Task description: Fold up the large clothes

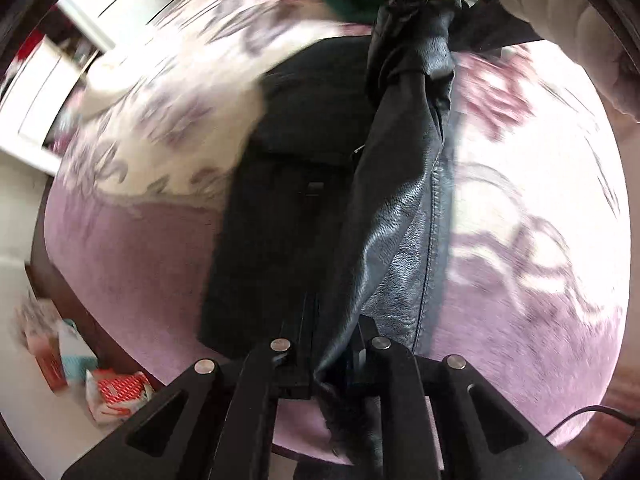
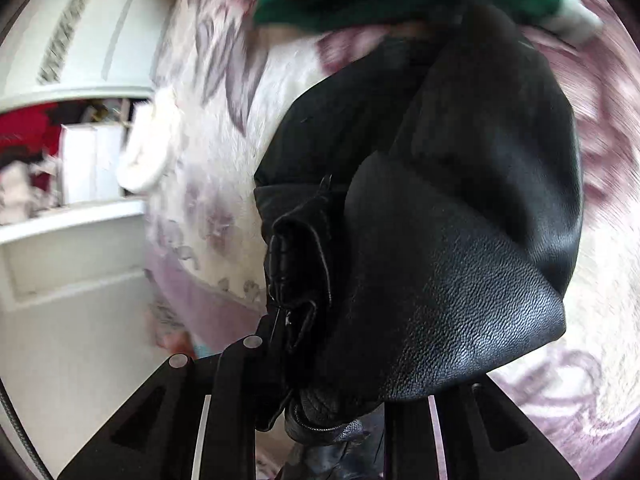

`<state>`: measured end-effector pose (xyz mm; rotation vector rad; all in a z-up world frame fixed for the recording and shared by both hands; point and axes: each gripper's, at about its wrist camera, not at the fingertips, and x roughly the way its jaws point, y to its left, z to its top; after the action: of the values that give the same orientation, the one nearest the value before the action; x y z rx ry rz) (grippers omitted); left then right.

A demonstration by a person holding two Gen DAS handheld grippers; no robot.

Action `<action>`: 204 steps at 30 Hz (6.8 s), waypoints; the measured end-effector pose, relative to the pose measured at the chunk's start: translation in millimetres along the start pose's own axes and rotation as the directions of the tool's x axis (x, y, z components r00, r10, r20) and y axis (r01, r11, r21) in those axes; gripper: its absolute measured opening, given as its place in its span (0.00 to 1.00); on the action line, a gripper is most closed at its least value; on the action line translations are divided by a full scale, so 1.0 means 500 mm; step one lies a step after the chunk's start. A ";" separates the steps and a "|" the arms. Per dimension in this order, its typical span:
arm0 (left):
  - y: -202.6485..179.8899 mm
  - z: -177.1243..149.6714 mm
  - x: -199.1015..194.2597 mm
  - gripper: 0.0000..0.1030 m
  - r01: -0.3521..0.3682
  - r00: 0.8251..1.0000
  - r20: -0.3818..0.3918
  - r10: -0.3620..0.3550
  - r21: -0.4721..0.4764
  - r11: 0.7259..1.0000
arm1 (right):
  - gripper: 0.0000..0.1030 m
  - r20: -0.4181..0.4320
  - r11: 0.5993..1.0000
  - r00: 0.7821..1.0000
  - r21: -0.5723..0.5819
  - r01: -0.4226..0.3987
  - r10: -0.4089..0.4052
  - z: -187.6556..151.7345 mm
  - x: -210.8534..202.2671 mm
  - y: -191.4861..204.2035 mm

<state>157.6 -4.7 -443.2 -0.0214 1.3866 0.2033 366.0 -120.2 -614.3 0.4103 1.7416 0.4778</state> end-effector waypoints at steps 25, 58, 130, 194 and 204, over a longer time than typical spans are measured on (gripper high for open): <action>0.426 -0.031 0.132 0.28 0.435 0.887 -0.013 -0.462 -0.315 0.843 | 0.30 -0.066 0.999 0.998 0.051 -0.010 0.013 0.062 0.266 0.099; 0.323 0.233 0.160 0.63 0.341 0.935 0.003 -0.353 -0.271 0.900 | 0.15 0.420 0.827 0.865 0.356 -0.436 0.275 0.003 -0.113 -0.317; -0.093 0.259 0.326 0.71 0.323 0.916 -0.214 -0.340 -0.112 0.940 | 0.50 0.420 0.823 0.818 0.237 -0.517 0.393 -0.168 -0.268 -0.698; 0.394 -0.116 0.208 0.86 0.168 0.956 -0.155 -0.248 -0.404 0.899 | 0.72 -0.527 0.873 0.831 -0.302 -0.382 0.181 -0.163 0.148 0.157; 0.411 -0.029 0.075 0.86 0.096 0.988 -0.072 -0.134 -0.382 0.919 | 0.56 -0.039 0.847 0.848 0.081 -0.525 0.529 -0.242 -0.073 0.012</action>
<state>118.0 200.0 -461.2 -0.4390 1.4204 0.3727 255.8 -145.3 -557.6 0.9470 1.6943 0.8319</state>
